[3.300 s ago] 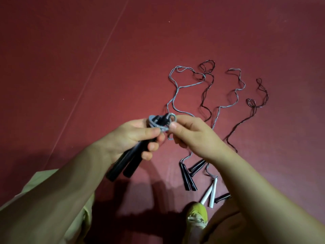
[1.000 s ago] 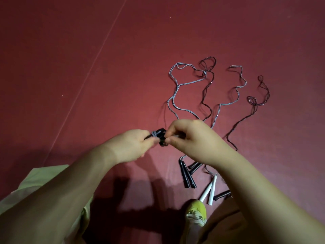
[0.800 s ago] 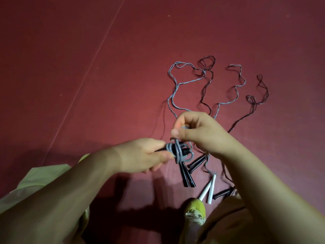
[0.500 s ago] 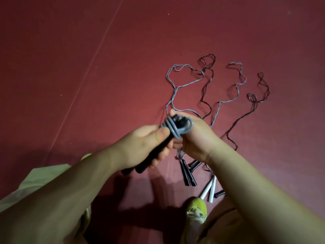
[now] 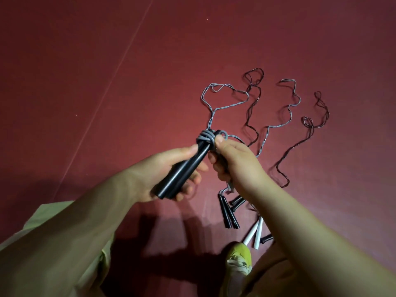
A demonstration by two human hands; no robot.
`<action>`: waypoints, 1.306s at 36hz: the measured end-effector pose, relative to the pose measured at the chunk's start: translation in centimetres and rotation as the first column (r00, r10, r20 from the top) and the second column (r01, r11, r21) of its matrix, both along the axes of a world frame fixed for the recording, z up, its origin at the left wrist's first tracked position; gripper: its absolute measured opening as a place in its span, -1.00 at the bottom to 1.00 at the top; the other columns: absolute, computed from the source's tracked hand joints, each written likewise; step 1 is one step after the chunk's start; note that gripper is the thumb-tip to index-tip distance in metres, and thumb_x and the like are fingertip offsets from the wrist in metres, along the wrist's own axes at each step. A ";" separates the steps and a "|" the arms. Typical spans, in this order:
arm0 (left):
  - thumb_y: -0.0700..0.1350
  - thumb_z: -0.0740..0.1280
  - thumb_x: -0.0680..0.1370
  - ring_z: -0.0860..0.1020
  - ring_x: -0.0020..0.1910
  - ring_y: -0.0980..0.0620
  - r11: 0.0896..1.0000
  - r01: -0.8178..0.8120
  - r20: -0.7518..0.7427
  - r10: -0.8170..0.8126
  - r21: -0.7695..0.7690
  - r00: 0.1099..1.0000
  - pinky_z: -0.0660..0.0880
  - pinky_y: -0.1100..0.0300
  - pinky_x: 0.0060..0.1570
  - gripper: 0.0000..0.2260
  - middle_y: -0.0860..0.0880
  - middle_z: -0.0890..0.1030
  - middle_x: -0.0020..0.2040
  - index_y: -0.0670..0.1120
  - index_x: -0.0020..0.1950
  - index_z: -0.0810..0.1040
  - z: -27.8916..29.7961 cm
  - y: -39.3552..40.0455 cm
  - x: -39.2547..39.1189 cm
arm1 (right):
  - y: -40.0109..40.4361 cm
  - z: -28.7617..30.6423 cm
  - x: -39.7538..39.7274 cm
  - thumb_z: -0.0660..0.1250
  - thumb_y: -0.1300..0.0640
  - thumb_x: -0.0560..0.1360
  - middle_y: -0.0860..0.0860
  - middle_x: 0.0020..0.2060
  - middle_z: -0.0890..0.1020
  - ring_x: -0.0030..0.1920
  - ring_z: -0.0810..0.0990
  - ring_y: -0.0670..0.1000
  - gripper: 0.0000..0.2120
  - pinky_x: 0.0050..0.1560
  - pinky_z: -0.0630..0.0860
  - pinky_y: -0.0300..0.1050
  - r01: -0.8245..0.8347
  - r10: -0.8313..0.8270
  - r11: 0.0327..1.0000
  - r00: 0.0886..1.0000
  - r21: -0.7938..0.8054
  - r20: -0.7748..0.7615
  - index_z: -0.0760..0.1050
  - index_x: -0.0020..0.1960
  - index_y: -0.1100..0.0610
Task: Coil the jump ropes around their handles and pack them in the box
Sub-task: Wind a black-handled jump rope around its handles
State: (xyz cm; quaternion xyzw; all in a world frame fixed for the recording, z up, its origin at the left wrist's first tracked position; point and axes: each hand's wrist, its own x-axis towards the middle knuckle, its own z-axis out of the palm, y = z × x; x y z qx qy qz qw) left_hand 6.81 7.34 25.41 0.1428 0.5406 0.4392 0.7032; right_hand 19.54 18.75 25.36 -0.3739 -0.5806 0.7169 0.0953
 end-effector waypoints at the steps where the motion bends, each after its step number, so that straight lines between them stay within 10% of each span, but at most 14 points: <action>1: 0.23 0.24 0.32 0.44 -0.53 0.07 0.999 0.031 0.027 -0.031 -0.011 0.999 0.37 0.27 -0.52 -0.49 -0.02 0.51 -0.38 -0.17 -0.02 0.56 0.0 -0.1 0.1 | 0.1 -0.1 0.0 0.09 0.06 0.66 0.02 -0.40 0.41 -0.46 0.23 -0.06 -0.67 -0.51 0.11 -0.26 0.028 -0.028 1.000 1.000 -0.014 -0.002 0.37 -0.24 0.16; 7: 0.16 0.37 0.42 0.30 -0.59 0.10 1.000 -0.029 -0.310 0.028 0.000 0.950 0.23 0.30 -0.52 -0.66 0.01 0.40 -0.43 -0.13 -0.14 0.51 -0.8 0.4 0.1 | 0.0 -0.7 0.0 0.01 -0.01 0.68 0.02 -0.37 0.49 -0.48 0.37 -0.03 -0.62 -0.46 0.26 -0.18 -0.014 -0.001 0.995 0.988 0.097 0.152 0.46 -0.17 0.13; 12: 0.24 0.35 0.41 0.39 -0.48 0.02 0.993 0.110 -0.820 -0.106 -0.052 0.563 0.32 0.17 -0.40 -0.61 0.07 0.41 -0.47 -0.05 -0.31 0.37 -2.4 0.0 -0.3 | -0.2 -1.2 -0.1 -0.02 -0.10 0.67 0.03 -0.34 0.53 -0.45 0.42 -0.03 -0.52 -0.36 0.33 -0.14 -0.131 0.069 0.975 0.947 0.182 0.313 0.55 -0.06 0.16; 18: 0.25 0.29 0.45 0.46 -0.30 -0.04 0.969 0.184 -0.963 -0.198 -0.164 0.184 0.28 0.12 -0.32 -0.64 0.05 0.45 -0.35 0.00 -0.25 0.31 -1.8 -0.3 0.5 | -0.3 -0.8 -0.3 0.08 -0.30 0.56 0.00 -0.39 0.53 -0.42 0.44 0.00 -0.43 -0.32 0.36 -0.13 -0.191 0.105 0.968 0.896 0.163 0.431 0.56 -0.07 0.20; 22: 0.27 0.30 0.45 0.45 -0.24 -0.06 0.961 0.194 -0.972 -0.218 -0.198 0.088 0.29 0.13 -0.27 -0.67 0.07 0.43 -0.33 0.04 -0.19 0.33 -1.4 -0.2 0.9 | -0.4 -0.9 -0.3 0.15 -0.18 0.59 0.04 -0.39 0.43 -0.44 0.33 0.00 -0.58 -0.40 0.25 -0.14 -0.145 0.091 0.984 0.911 0.105 0.401 0.49 -0.15 0.15; 27: 0.19 0.46 0.35 0.52 -0.33 0.02 0.971 0.204 -0.831 -0.215 -0.126 0.513 0.42 0.15 -0.32 -0.66 0.06 0.53 -0.28 0.04 -0.11 0.41 -1.4 0.1 0.7 | -0.5 -0.6 -0.2 0.18 -0.03 0.59 0.13 -0.32 0.26 -0.43 0.17 -0.01 -0.75 -0.41 0.09 -0.12 -0.060 0.040 0.996 0.959 0.063 0.280 0.31 -0.17 0.11; 31: 0.17 0.42 0.42 0.59 -0.33 0.00 0.985 0.166 -0.255 -0.175 -0.055 0.951 0.48 0.24 -0.38 -0.62 -0.09 0.65 -0.18 -0.06 0.04 0.49 -0.2 0.2 0.9 | -0.5 -0.1 -0.4 0.20 0.04 0.58 -0.07 -0.53 0.23 -0.53 0.15 -0.06 -0.69 -0.47 0.10 -0.20 0.046 -0.060 0.993 0.989 0.107 0.137 0.24 -0.30 0.08; 36: 0.42 0.18 0.36 0.51 -0.46 0.00 0.987 0.147 0.374 -0.114 -0.062 0.920 0.54 0.07 -0.26 -0.36 -0.08 0.55 -0.33 -0.13 -0.06 0.64 0.5 -0.1 0.5 | -0.2 0.5 -0.3 0.17 -0.08 0.33 -0.01 -0.52 0.25 -0.50 0.18 -0.03 -0.80 -0.41 0.04 -0.09 0.148 -0.150 0.986 0.988 0.072 0.026 0.30 -0.30 0.04; 47: 0.33 0.06 0.50 0.33 -0.54 0.06 0.989 0.068 -0.018 -0.070 -0.128 0.997 0.32 0.25 -0.47 -0.45 -0.01 0.42 -0.41 -0.13 -0.08 0.54 -0.2 0.2 1.2 | 0.2 -0.4 -0.1 0.08 -0.04 0.66 -0.01 -0.33 0.46 -0.40 0.47 0.00 -0.75 -0.31 0.39 -0.08 -0.054 0.022 0.985 0.981 0.162 0.193 0.40 -0.08 0.07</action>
